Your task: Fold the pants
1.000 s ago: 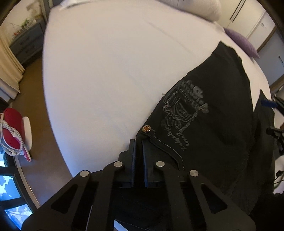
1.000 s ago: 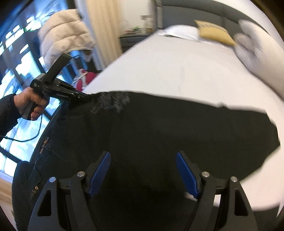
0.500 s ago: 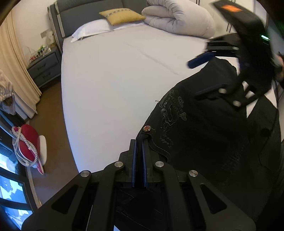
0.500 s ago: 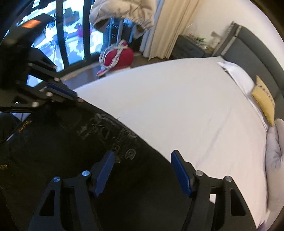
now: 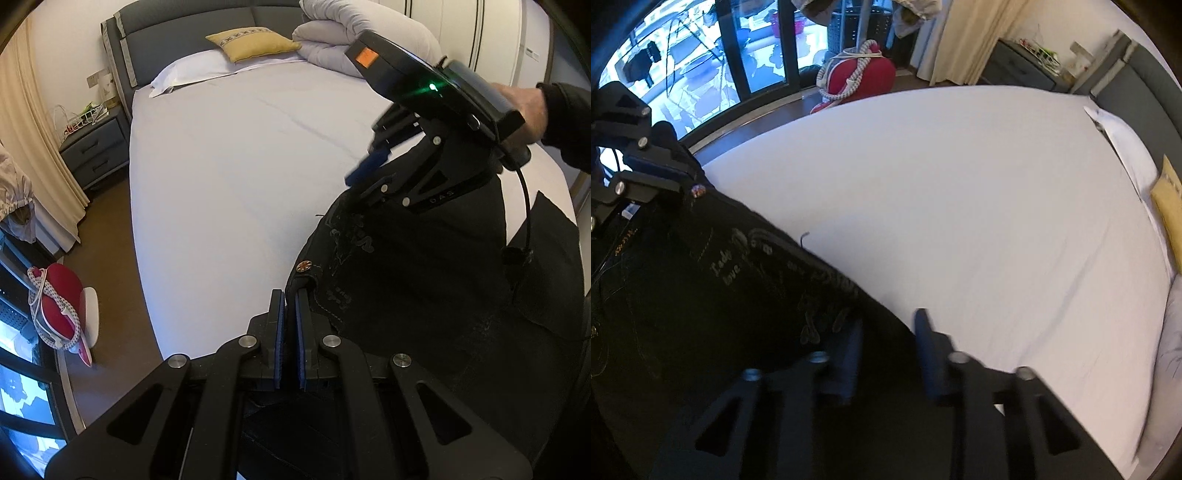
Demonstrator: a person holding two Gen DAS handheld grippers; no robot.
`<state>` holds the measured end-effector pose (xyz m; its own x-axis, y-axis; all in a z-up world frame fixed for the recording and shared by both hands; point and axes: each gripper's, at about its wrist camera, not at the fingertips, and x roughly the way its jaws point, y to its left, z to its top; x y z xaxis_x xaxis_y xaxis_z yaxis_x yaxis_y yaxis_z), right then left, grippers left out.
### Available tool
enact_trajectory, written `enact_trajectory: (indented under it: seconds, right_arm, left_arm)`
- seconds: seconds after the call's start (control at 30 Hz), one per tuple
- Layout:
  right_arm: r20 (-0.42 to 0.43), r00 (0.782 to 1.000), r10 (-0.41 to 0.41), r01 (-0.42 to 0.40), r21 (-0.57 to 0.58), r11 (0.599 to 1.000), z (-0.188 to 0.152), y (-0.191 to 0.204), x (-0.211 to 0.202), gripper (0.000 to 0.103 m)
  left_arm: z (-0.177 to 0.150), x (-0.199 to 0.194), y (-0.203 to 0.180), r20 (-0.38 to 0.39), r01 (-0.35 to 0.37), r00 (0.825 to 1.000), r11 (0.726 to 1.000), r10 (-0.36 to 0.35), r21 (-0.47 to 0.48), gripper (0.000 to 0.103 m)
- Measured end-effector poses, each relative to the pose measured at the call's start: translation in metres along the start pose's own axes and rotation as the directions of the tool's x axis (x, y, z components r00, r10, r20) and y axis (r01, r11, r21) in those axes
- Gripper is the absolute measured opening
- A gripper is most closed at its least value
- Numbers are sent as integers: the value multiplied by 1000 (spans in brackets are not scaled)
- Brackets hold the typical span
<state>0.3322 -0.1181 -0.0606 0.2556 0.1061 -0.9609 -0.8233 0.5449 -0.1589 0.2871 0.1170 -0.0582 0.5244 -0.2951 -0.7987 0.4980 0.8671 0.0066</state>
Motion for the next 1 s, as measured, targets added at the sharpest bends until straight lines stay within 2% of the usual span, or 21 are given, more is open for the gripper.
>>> enact_trajectory:
  seconds: [0.1, 0.37, 0.67, 0.87, 1.0]
  right_arm:
    - [21, 1000, 21, -22, 61, 998, -8, -3, -6, 9]
    - [110, 992, 68, -90, 210, 974, -25, 4, -26, 7]
    - [216, 963, 159, -220, 299, 928, -57, 42, -61, 6]
    - [248, 947, 202, -265, 255, 930, -90, 84, -86, 6]
    - [214, 959, 186, -224, 168, 960, -116, 113, -104, 6]
  left_arm:
    - [0, -2, -2, 2, 2, 1000, 1000, -2, -4, 4]
    - [-5, -16, -8, 6, 1, 1000, 1000, -1, -9, 4]
    - [-26, -47, -39, 3, 9, 1000, 1000, -9, -20, 4]
    - [-49, -71, -79, -10, 24, 1000, 1000, -24, 12, 4]
    - [-74, -91, -109, -27, 43, 999, 998, -42, 51, 4]
